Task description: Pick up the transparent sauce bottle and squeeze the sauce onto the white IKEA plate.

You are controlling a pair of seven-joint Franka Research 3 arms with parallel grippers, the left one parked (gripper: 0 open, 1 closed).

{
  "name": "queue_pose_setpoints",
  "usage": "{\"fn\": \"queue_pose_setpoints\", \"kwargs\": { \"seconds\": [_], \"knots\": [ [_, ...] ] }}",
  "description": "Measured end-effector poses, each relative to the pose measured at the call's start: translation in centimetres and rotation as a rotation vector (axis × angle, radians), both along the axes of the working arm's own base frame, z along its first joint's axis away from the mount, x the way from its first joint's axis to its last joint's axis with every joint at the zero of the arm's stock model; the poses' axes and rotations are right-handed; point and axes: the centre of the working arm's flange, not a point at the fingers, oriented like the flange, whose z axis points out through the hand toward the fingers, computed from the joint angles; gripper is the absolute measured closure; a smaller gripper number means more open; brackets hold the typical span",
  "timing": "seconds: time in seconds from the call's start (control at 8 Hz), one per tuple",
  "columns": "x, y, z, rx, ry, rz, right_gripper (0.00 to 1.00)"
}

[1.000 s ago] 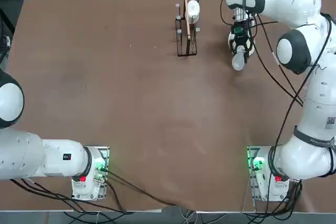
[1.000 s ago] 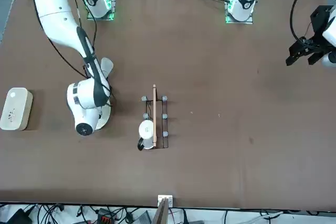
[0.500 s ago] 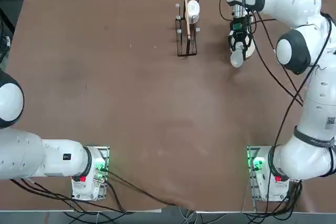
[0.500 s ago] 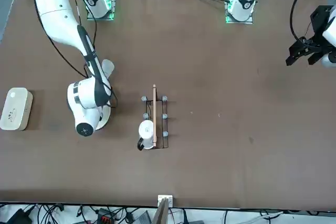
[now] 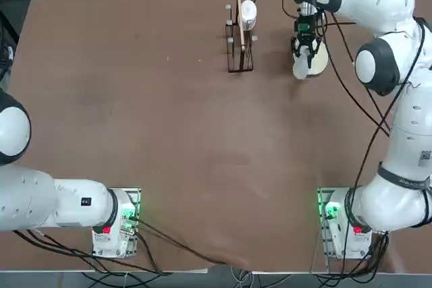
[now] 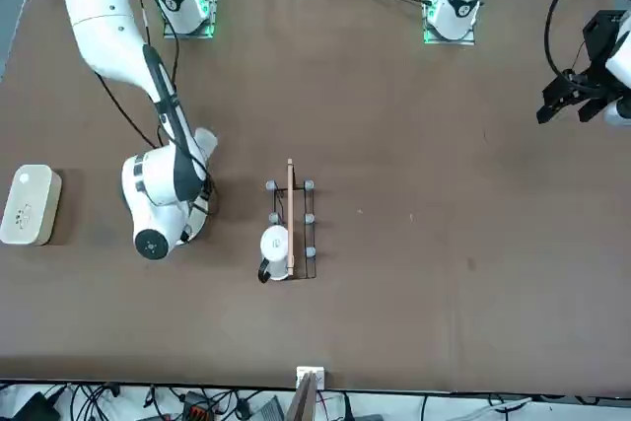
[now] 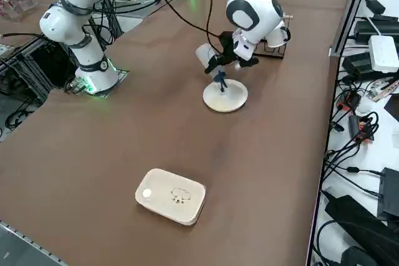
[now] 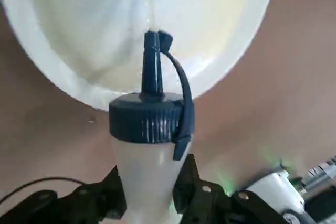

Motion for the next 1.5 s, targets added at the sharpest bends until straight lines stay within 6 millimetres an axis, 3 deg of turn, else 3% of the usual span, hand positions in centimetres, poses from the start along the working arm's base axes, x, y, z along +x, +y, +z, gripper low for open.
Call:
{"fn": "queue_pose_setpoints", "kwargs": {
  "seconds": [0.5,1.12,1.5],
  "knots": [
    [1.0,-1.1,1.0,-0.07,-0.04,-0.108,0.6],
    [0.9,-0.5,1.0,-0.434,-0.126,-0.443,0.6],
    [0.9,0.5,1.2,-0.65,-0.245,-0.556,0.6]
  ]
}}
